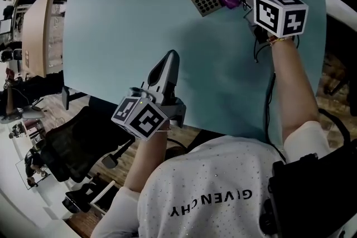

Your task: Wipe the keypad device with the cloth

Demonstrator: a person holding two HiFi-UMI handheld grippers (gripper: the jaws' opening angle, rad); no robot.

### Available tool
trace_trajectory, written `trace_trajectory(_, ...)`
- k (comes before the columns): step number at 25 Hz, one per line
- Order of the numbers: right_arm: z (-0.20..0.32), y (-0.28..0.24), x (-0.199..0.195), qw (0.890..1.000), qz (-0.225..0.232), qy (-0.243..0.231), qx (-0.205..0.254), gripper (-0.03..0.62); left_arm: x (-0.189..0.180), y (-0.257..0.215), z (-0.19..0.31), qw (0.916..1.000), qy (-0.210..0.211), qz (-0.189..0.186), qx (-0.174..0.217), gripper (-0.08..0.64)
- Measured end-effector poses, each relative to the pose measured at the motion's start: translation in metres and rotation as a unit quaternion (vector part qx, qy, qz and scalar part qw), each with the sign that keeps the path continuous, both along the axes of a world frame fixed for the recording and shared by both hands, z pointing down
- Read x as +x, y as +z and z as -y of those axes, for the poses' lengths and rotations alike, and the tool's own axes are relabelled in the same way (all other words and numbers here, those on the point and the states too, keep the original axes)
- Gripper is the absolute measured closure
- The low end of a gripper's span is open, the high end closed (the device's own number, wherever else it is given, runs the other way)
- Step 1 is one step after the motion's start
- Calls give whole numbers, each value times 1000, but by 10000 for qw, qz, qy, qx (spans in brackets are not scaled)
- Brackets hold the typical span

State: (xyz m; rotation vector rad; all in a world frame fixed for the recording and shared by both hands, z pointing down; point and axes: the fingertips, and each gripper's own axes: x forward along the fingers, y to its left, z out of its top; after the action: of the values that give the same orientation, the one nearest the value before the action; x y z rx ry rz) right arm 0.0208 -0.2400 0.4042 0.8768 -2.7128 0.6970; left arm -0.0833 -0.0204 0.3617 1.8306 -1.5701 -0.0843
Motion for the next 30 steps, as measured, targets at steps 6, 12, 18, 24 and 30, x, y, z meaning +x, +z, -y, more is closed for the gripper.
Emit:
trace_trajectory(6,12,8,31,9987,161,446,-184,483,8,2,-1,10000,-10,-63,-34,548)
trace_trajectory(12,14,-9,35,9978,172,643,48,483,11,3,1,9999,-64,-84,-64,548)
trace_trajectory(18,-34,-31,-25,9978,517,-189,369,483,10,10,-1,9998,-127,-121,-127,548)
trace_trajectory(24,-107,-17,-91,9835,145,-1695,622,483,15,13,-7,9996,-126,-188,-173,548)
trace_trajectory(30,-98,10,-89,9776,-872,-1581,1080,483,14,14,-11,9994,-188,-229,-168,548)
